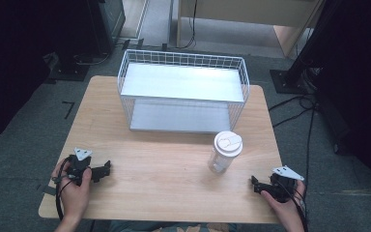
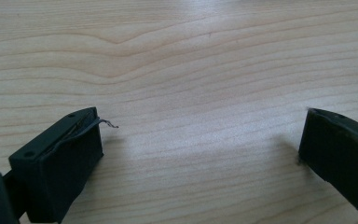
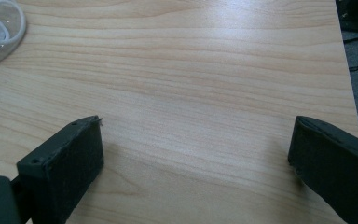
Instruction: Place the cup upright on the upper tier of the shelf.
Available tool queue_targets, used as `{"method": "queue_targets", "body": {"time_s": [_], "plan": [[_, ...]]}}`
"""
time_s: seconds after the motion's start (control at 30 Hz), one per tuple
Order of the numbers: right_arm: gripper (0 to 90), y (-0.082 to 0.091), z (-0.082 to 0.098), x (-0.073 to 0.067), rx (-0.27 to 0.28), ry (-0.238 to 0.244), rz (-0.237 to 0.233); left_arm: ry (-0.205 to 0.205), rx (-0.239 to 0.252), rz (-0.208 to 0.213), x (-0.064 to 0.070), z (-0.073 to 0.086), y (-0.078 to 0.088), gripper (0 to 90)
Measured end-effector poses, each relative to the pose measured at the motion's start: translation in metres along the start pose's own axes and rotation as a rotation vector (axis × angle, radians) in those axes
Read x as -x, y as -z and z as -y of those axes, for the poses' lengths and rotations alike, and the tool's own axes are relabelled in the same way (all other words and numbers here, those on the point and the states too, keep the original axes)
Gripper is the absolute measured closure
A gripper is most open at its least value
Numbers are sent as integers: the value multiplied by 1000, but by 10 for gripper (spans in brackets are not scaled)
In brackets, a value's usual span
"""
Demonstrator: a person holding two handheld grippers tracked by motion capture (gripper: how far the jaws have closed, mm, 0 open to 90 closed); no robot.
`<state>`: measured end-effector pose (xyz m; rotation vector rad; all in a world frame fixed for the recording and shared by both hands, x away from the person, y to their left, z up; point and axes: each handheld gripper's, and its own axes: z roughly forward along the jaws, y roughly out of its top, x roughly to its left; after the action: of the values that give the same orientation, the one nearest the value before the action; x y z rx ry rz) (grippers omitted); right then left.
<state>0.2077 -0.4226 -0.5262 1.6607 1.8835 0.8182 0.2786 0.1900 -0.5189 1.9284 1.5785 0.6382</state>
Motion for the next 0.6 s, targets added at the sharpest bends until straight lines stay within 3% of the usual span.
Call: {"method": "queue_targets", "body": {"time_s": [0.23,0.47,0.6], "plan": [[31,2,1,-2,7,-11,2,0,1,0,0,0,0,0],[31,11,-7,-8,56,-16,-51,0,1,1,0,0,0,0],[34,16,-14,-20,105,-1,-95,0,1,0,0,0,0,0]]}}
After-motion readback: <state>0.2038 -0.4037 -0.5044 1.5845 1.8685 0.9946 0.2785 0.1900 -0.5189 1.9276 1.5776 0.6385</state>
